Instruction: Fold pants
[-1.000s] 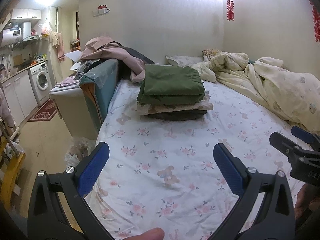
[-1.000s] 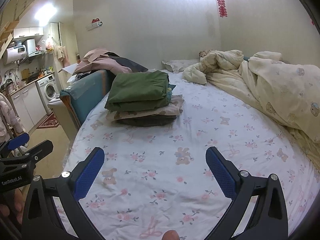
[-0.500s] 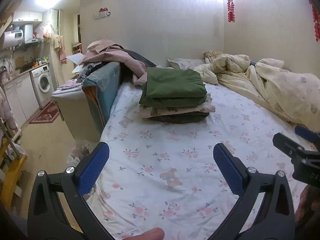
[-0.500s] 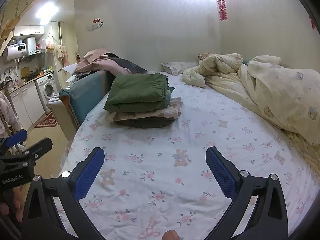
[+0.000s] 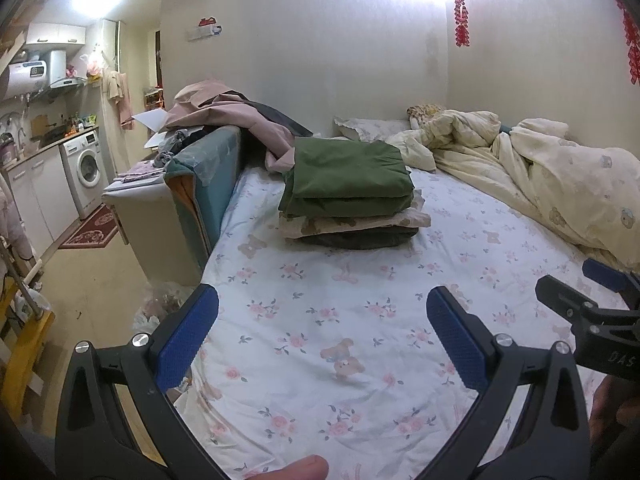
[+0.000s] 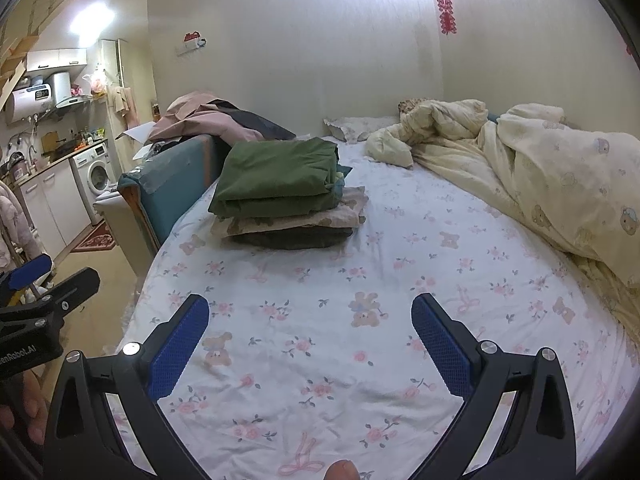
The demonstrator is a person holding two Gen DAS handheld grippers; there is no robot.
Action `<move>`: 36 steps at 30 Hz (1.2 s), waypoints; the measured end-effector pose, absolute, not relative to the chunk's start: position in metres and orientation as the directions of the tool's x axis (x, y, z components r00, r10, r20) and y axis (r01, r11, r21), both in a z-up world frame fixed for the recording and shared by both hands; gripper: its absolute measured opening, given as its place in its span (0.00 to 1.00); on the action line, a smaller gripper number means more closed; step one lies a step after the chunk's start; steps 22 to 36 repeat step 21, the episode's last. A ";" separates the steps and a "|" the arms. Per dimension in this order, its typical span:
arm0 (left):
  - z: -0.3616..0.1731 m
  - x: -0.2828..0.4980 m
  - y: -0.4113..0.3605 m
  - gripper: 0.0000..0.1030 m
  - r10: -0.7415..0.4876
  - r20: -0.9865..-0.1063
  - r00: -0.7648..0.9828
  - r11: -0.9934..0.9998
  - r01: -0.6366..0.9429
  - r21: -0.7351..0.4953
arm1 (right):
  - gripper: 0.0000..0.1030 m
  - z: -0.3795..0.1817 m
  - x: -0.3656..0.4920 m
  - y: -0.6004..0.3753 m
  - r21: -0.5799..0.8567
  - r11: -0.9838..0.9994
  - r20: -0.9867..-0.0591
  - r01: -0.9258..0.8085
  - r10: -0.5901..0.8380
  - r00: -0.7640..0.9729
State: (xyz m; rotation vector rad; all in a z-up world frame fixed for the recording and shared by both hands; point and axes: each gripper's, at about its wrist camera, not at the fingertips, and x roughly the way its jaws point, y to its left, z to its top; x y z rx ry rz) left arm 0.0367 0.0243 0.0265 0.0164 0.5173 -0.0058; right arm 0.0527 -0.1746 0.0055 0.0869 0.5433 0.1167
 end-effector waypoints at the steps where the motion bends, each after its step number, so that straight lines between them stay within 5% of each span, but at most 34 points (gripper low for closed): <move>1: 0.026 0.037 0.025 1.00 0.000 -0.496 0.868 1.000 0.006 0.011 | 1.00 0.005 0.053 -0.176 0.119 0.989 -0.512 -0.085 0.134 0.848; 36: 0.023 0.033 0.022 1.00 -0.018 -0.488 0.872 0.999 0.030 0.018 | 1.00 -0.006 0.056 -0.178 0.177 0.980 -0.549 -0.094 0.178 0.817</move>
